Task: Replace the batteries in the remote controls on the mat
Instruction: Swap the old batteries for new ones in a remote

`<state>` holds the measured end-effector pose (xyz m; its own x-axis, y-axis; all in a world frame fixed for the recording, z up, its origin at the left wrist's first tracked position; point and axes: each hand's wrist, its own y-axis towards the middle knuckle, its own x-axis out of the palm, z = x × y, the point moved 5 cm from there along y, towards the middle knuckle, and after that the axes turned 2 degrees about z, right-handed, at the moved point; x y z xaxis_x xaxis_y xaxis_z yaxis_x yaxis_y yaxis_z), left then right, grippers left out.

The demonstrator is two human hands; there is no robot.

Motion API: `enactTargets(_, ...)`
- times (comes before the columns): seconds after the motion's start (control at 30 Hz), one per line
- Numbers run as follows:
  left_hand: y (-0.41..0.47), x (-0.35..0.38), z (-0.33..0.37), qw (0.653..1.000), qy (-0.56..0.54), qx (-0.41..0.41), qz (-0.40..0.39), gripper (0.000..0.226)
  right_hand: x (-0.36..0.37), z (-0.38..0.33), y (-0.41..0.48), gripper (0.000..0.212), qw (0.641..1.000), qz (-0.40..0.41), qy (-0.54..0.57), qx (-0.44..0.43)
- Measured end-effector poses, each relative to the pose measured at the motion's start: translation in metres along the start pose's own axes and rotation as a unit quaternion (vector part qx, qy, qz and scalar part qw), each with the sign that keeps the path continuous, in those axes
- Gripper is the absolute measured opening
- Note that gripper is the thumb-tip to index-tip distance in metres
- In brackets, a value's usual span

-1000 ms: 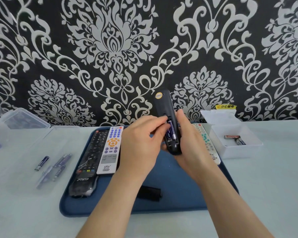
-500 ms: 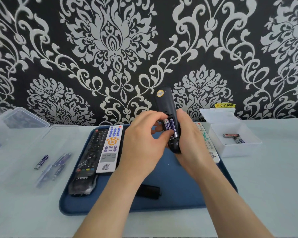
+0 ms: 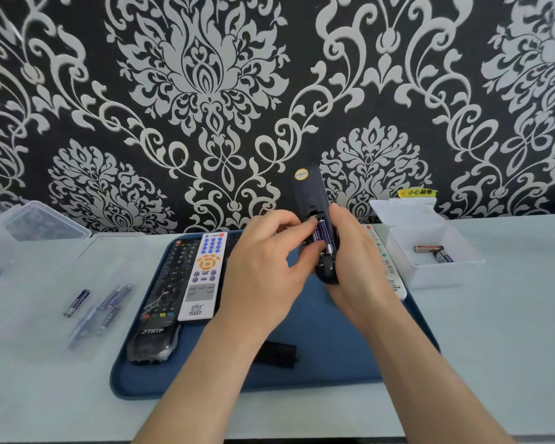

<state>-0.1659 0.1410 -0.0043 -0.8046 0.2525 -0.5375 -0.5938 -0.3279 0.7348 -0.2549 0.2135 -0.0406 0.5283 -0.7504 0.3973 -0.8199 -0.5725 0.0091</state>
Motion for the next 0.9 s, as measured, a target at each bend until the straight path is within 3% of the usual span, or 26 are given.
enactTargets(0.13,-0.004,0.003,-0.002,0.998,0.044,0.011,-0.047,0.034,0.0,-0.001,0.0,0.02,0.999,-0.03,0.03,0.033)
enactTargets(0.3,-0.008,-0.003,-0.02,0.967,-0.163,-0.143,-0.131,0.028,-0.001,-0.003,-0.002,0.022,0.993,-0.109,-0.003,0.05)
enactTargets(0.37,-0.008,-0.013,-0.023,0.959,-0.171,-0.168,-0.149,0.025,-0.003,-0.003,-0.002,0.024,0.993,-0.102,-0.027,0.051)
enactTargets(0.47,-0.019,-0.015,-0.02,0.937,-0.055,-0.134,-0.319,0.015,-0.006,-0.001,-0.001,0.026,0.994,-0.084,-0.038,0.054)
enactTargets(0.53,-0.037,-0.006,-0.022,0.887,0.053,-0.077,-0.453,0.026,-0.006,0.0,-0.002,0.026,0.994,-0.08,-0.046,0.055)
enactTargets(0.6,-0.049,0.002,-0.027,0.849,0.111,-0.057,-0.513,0.037,-0.005,0.001,-0.002,0.027,0.994,-0.082,-0.052,0.058)
enactTargets(0.77,-0.05,0.006,-0.033,0.861,0.089,-0.098,-0.49,0.024,0.002,0.007,-0.005,0.027,0.993,-0.075,-0.047,0.075)
enactTargets(0.83,-0.044,0.003,-0.035,0.891,0.027,-0.132,-0.433,0.018,0.004,0.007,-0.005,0.022,0.993,-0.065,-0.024,0.091)
enactTargets(0.9,-0.033,-0.005,-0.035,0.921,-0.094,-0.2,-0.321,0.017,0.005,0.007,-0.005,0.014,0.993,-0.054,0.012,0.108)
